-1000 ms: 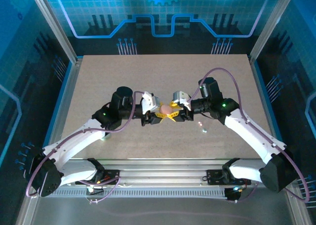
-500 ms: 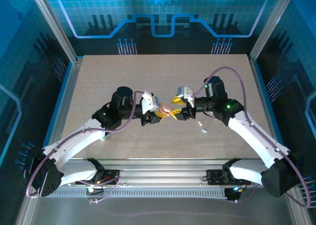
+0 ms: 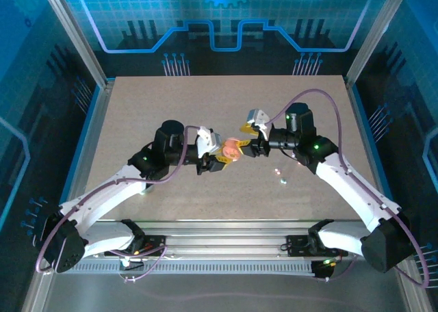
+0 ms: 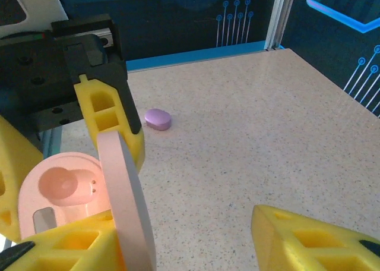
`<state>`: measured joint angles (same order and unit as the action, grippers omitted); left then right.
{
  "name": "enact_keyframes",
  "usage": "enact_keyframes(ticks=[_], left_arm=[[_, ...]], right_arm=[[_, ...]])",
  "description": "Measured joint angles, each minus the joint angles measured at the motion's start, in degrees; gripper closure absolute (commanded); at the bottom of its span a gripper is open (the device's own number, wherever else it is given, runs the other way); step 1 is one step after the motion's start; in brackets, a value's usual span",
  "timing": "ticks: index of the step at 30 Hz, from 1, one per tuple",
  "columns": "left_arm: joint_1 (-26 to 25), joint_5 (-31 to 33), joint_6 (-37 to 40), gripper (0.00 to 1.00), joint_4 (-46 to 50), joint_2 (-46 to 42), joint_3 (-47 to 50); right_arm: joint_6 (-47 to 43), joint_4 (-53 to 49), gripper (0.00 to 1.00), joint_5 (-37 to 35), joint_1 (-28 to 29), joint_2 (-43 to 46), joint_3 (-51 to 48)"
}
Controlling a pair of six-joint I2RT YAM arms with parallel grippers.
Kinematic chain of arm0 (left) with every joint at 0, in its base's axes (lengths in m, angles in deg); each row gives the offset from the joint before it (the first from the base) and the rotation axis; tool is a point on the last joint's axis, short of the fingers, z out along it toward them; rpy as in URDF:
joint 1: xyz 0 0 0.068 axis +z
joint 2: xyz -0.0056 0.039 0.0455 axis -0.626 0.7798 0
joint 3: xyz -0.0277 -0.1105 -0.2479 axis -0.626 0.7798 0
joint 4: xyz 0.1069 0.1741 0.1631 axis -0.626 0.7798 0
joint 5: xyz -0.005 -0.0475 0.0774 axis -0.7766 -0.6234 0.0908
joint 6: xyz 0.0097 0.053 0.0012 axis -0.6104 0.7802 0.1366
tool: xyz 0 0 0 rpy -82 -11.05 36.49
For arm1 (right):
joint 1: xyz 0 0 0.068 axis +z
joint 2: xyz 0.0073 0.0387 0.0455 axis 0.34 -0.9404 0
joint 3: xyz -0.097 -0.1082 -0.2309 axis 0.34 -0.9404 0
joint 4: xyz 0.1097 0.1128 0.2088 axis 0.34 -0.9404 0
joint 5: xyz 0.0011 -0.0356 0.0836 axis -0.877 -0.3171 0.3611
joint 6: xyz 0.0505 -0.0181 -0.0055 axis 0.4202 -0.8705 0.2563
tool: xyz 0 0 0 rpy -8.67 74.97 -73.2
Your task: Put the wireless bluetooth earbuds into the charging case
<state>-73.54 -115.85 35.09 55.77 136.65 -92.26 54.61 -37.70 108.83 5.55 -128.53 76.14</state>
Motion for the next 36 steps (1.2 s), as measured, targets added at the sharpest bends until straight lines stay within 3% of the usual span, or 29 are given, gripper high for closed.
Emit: enact_keyframes(ticks=[7,13,20,27,33,36], left_arm=[[0.00,-0.20,-0.79,0.61,-2.23,0.00,0.44],[0.00,1.44,-2.67,0.62,-7.74,0.00,3.48],[0.00,5.05,-7.08,0.62,-19.12,0.17,8.85],[-0.07,7.52,-10.67,0.62,-29.07,0.72,12.09],[-1.25,8.68,-11.52,0.62,-32.83,1.55,12.70],[-1.51,9.09,-11.80,0.62,-34.03,1.62,12.76]], right_arm=[[-2.47,-4.52,0.41,6.45,-0.04,-0.76,1.38],[1.29,-3.80,0.33,4.00,-0.61,2.32,1.46],[14.56,-2.91,0.34,-10.99,-2.10,12.11,2.03],[32.61,-16.63,0.45,-26.93,-11.23,9.07,5.33],[41.48,-24.15,0.56,-30.01,-21.38,3.93,-3.43],[42.82,-26.40,0.57,-28.92,-22.10,-0.79,-5.95]])
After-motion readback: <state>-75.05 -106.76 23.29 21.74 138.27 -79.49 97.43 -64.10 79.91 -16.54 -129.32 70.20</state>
